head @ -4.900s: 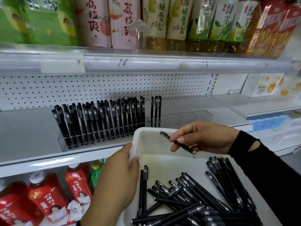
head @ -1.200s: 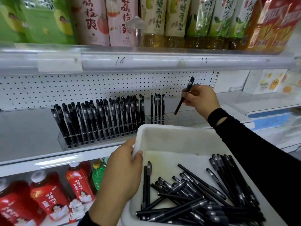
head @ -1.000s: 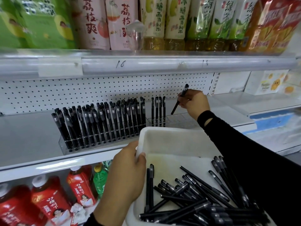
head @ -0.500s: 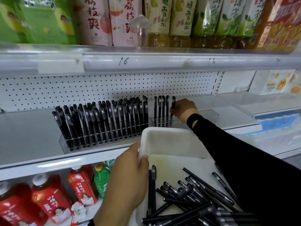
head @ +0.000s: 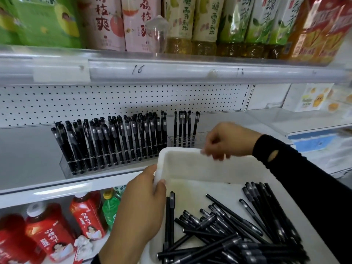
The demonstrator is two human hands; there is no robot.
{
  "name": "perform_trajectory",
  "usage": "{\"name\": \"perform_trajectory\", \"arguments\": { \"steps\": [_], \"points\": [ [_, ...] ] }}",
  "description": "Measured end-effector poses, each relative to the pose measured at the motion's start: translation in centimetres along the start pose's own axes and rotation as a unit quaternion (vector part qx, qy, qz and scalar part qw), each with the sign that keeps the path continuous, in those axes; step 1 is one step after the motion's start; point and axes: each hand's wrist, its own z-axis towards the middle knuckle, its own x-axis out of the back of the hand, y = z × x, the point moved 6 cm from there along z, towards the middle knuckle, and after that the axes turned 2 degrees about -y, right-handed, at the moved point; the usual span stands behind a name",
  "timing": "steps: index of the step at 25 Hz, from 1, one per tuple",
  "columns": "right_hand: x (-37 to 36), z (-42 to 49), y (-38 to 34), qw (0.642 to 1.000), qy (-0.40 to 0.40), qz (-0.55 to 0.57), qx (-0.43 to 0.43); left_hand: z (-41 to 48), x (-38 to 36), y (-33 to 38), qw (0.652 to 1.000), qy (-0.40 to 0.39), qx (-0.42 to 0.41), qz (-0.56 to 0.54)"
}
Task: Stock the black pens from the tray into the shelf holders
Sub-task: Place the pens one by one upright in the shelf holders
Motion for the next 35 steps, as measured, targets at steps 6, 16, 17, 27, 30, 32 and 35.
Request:
{"name": "perform_trajectory", "arguments": {
  "steps": [6,16,17,27,30,32,35],
  "points": [
    [-7.7,-2.1,2.3,0.958,-0.225,-0.158,-0.080,-0.7,-0.3,0.6,1.000,0.000,-0.005,0.002],
    [-3.2,-1.6,-0.1,0.995,-0.045,0.090,0.003,-0.7,0.2,0.6,1.000,0.011,-0.010,0.008],
    [-2.2,-1.8,0.3,0.987,-0.035,0.159,0.012,-0.6,0.2,0.6,1.000,0.011,-0.009,0.011],
    [-4.3,-1.8,5.2,0.846,-0.188,0.499,0.014,-0.7,0.2,0.8,1.000,0.011,-0.009,0.009],
    [-3.2,-0.9,5.1,0.836,-0.111,0.537,0.019,-0.7,0.3,0.7,1.000,0.008,-0.010,0.005],
    [-2.1,0.6,5.7,0.824,-0.011,0.567,0.003,-0.6,0.2,0.6,1.000,0.004,-0.007,0.005],
    [-0.4,3.6,7.0,0.820,0.108,0.561,-0.036,-0.7,0.1,0.5,1.000,0.007,-0.010,0.008]
  ]
}}
